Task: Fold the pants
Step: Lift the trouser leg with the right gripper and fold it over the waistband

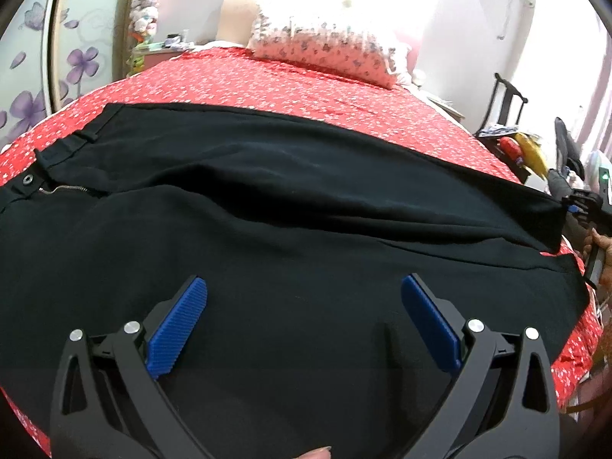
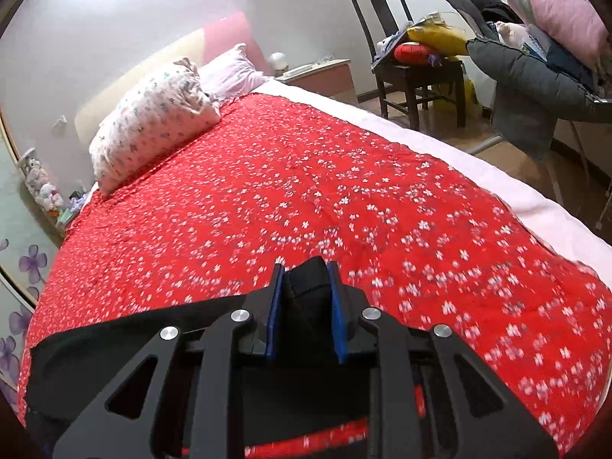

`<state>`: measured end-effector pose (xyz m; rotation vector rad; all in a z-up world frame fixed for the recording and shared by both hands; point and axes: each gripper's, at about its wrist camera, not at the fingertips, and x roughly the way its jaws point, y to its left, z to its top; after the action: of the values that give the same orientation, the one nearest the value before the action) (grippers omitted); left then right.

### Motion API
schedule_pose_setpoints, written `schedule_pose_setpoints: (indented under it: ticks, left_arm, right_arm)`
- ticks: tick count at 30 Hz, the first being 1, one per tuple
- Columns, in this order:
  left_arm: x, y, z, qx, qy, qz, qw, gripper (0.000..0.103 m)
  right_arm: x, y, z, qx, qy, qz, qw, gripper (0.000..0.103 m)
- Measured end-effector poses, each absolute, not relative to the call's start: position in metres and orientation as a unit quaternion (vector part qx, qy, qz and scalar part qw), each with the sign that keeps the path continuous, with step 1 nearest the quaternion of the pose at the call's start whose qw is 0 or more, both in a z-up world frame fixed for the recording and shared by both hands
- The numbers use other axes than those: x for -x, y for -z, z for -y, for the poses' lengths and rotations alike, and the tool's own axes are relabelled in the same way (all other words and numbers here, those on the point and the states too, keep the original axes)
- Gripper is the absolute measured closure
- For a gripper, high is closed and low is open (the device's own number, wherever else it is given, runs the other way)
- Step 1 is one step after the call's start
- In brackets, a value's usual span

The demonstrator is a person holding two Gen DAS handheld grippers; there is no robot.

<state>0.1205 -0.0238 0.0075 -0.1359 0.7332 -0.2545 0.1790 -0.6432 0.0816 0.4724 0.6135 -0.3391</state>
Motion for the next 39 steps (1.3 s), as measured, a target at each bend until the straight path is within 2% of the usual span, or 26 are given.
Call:
schedule_pose_setpoints:
  ticks: [5, 10, 12, 16, 23, 24, 25, 28, 30, 33, 34, 35, 36, 38, 39]
  left_arm:
    - [-0.115, -0.027, 0.021, 0.052, 0.128, -0.338, 0.931, 0.002]
    - [-0.111, -0.039, -0.008, 0.125, 0.129, -0.307, 0.935, 0.002]
    - [-0.112, -0.032, -0.022, 0.186, 0.143, -0.303, 0.924, 0.002]
    - [-0.126, -0.017, -0.04, 0.26, 0.139, -0.334, 0.895, 0.002]
    - [-0.118, -0.025, -0.04, 0.236, 0.139, -0.301, 0.913, 0.002]
    - [-0.117, -0.027, -0.038, 0.23, 0.141, -0.297, 0.916, 0.002]
    - [-0.116, -0.028, -0.036, 0.225, 0.141, -0.295, 0.918, 0.002]
    - [-0.111, -0.029, -0.032, 0.212, 0.144, -0.289, 0.922, 0.002]
    - [-0.108, -0.029, -0.03, 0.205, 0.143, -0.286, 0.925, 0.002]
    - [-0.107, -0.03, -0.026, 0.189, 0.143, -0.287, 0.928, 0.002]
    - [-0.106, -0.03, -0.025, 0.182, 0.143, -0.287, 0.93, 0.002]
    - [-0.106, -0.031, -0.024, 0.176, 0.142, -0.287, 0.931, 0.002]
    - [-0.105, -0.031, -0.022, 0.17, 0.142, -0.286, 0.932, 0.002]
    - [-0.104, -0.03, -0.02, 0.161, 0.14, -0.287, 0.934, 0.002]
    - [-0.103, -0.03, -0.018, 0.157, 0.138, -0.288, 0.935, 0.002]
  right_arm:
    - [-0.159, -0.083, 0.635, -0.25, 0.146, -0.281, 0.915, 0.081]
    - [-0.125, -0.079, 0.626, -0.269, 0.116, -0.261, 0.92, 0.084]
    - [-0.109, -0.076, 0.626, -0.279, 0.107, -0.258, 0.919, 0.084]
    - [-0.081, -0.073, 0.622, -0.282, 0.095, -0.254, 0.92, 0.085]
    - [-0.032, -0.054, 0.607, -0.299, 0.084, -0.253, 0.916, 0.085]
    - [-0.026, -0.05, 0.605, -0.302, 0.086, -0.253, 0.915, 0.098]
    - [-0.016, -0.046, 0.603, -0.307, 0.09, -0.253, 0.913, 0.1]
    - [0.006, -0.038, 0.603, -0.32, 0.1, -0.249, 0.909, 0.1]
    - [0.014, -0.028, 0.605, -0.318, 0.124, -0.28, 0.897, 0.1]
    - [0.023, -0.02, 0.61, -0.389, 0.106, -0.29, 0.868, 0.099]
    - [0.024, -0.022, 0.608, -0.414, 0.092, -0.283, 0.86, 0.095]
    - [0.023, -0.023, 0.605, -0.427, 0.083, -0.279, 0.856, 0.085]
    - [0.02, -0.025, 0.601, -0.443, 0.069, -0.276, 0.85, 0.065]
    - [0.011, -0.026, 0.593, -0.47, 0.056, -0.269, 0.839, 0.039]
    - [0.008, -0.025, 0.59, -0.48, 0.052, -0.265, 0.834, 0.039]
